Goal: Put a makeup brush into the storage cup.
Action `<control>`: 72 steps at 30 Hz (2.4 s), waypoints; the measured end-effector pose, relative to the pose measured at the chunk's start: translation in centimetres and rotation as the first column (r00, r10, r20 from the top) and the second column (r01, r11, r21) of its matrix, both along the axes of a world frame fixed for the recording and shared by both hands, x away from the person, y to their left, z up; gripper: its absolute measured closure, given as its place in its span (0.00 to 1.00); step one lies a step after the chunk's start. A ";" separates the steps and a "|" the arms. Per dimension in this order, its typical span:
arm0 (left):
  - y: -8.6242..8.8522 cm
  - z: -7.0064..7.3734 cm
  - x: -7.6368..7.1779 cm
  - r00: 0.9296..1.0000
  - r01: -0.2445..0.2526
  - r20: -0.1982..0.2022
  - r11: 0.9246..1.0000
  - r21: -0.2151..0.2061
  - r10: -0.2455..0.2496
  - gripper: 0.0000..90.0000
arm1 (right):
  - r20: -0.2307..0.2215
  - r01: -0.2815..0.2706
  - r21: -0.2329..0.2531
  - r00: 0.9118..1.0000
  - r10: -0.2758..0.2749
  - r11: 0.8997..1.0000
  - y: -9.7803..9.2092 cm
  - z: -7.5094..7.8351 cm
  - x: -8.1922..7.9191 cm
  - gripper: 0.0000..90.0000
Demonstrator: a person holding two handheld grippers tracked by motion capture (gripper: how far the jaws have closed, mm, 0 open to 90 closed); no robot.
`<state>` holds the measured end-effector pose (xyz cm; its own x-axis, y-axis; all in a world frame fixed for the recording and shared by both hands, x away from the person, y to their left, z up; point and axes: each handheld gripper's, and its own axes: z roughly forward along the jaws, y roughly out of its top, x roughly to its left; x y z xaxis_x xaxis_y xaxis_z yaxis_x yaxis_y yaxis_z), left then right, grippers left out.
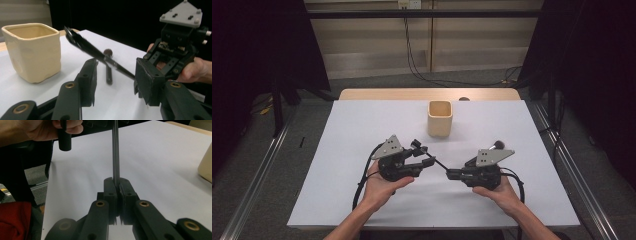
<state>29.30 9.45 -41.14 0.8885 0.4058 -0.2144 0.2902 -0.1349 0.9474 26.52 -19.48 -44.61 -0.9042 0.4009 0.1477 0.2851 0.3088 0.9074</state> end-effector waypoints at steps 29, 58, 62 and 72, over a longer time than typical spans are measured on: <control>0.0 0.9 -0.3 0.994 0.068 -0.080 0.995 -0.076 -0.075 0.92 | 0.005 -0.011 -0.052 1.000 0.011 0.999 0.8 -0.8 -0.1 0.95; -0.1 1.5 -0.7 0.995 0.073 -0.063 0.995 -0.063 -0.077 0.95 | -0.004 0.022 -0.015 1.000 -0.022 1.000 0.8 -0.6 -0.3 0.64; 0.0 1.5 -0.6 0.995 0.070 -0.064 0.996 -0.059 -0.074 0.95 | -0.009 0.031 -0.012 0.999 -0.031 0.999 0.8 -0.5 -0.3 0.51; 0.3 1.4 -0.4 0.995 0.061 -0.073 0.996 -0.057 -0.065 0.95 | -0.025 0.088 0.010 0.996 -0.087 0.996 0.5 -0.3 -0.1 0.22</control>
<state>28.92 9.78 -39.76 0.8925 0.3353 -0.3018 0.3533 -0.1036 0.9298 26.44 -19.01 -44.92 -0.8617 0.4765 0.1745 0.3329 0.2713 0.9031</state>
